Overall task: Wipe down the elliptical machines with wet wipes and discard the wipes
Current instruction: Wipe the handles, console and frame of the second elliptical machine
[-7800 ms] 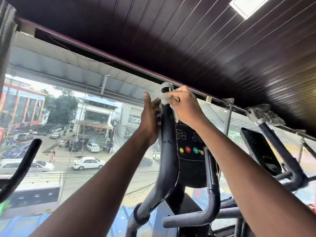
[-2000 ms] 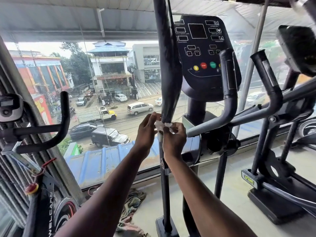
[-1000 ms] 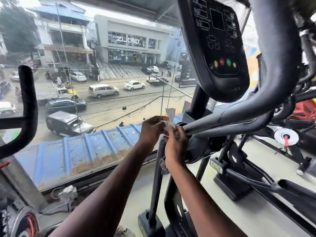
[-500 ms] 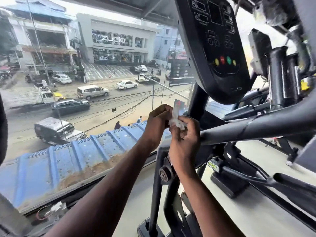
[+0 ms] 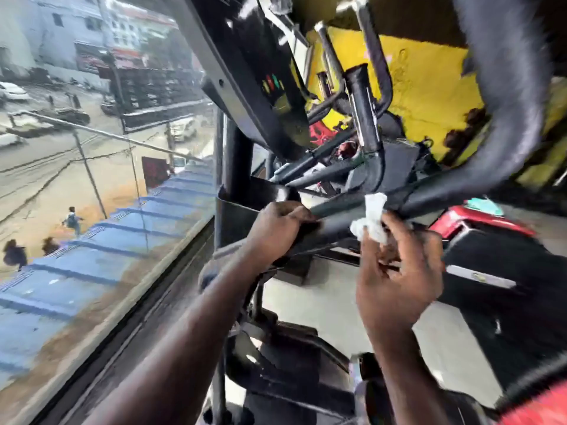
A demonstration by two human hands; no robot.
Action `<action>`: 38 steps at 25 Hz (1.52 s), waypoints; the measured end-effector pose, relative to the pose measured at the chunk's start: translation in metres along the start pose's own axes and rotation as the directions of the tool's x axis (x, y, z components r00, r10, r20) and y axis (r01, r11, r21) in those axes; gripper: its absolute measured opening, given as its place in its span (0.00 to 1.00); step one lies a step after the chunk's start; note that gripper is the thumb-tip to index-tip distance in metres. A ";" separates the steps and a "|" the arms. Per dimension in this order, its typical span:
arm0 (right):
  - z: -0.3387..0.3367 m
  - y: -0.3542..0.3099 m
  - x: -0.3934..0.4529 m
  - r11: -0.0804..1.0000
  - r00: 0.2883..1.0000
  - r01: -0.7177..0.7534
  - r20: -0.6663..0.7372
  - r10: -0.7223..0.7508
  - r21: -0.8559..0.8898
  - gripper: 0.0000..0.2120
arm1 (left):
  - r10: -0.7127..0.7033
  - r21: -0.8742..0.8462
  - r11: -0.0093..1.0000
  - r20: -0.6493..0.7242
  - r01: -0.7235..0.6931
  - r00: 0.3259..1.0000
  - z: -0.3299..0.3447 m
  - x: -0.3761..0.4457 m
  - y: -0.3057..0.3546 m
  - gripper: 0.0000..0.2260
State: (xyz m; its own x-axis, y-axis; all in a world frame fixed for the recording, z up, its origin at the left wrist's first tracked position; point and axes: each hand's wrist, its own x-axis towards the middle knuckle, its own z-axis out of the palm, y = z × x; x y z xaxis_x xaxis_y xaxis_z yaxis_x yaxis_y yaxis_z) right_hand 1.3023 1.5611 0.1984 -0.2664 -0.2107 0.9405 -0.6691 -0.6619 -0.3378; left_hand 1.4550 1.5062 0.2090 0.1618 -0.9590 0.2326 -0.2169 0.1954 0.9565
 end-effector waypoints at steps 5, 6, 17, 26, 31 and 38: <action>0.044 -0.007 -0.045 0.992 0.969 0.115 0.226 -0.100 -0.055 0.13 | -0.114 -0.091 0.988 0.113 0.124 0.987 -0.006 0.011 0.010 0.13; 0.051 -0.009 -0.053 0.990 0.955 0.122 0.280 -0.095 -0.078 0.13 | -0.106 -0.087 0.989 0.148 0.119 0.983 -0.008 0.011 0.013 0.13; 0.054 -0.010 -0.050 0.958 0.947 0.230 0.265 -0.181 -0.170 0.12 | -0.029 -0.197 0.971 0.462 0.135 0.886 -0.002 0.033 0.028 0.19; 0.015 -0.012 0.006 0.862 0.986 0.167 0.086 -0.143 -0.478 0.16 | 0.004 -0.238 0.930 0.767 0.279 0.641 0.016 0.041 0.046 0.18; 0.022 -0.018 -0.011 0.827 0.949 0.283 0.267 -0.168 -0.485 0.15 | 0.080 -0.320 0.874 0.838 0.367 0.539 0.013 0.047 0.047 0.18; 0.021 -0.025 0.022 0.719 0.985 0.172 0.129 -0.115 -0.673 0.12 | 0.154 -0.370 0.858 0.846 0.355 0.510 0.008 0.054 0.045 0.23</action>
State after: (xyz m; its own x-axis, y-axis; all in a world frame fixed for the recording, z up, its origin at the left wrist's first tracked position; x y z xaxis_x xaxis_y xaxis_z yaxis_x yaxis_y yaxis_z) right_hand 1.3278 1.5580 0.2278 -0.0958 -0.2244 0.9698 -0.9941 -0.0278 -0.1046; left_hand 1.4462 1.4612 0.2636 -0.7657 -0.6325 0.1170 0.2278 -0.0965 0.9689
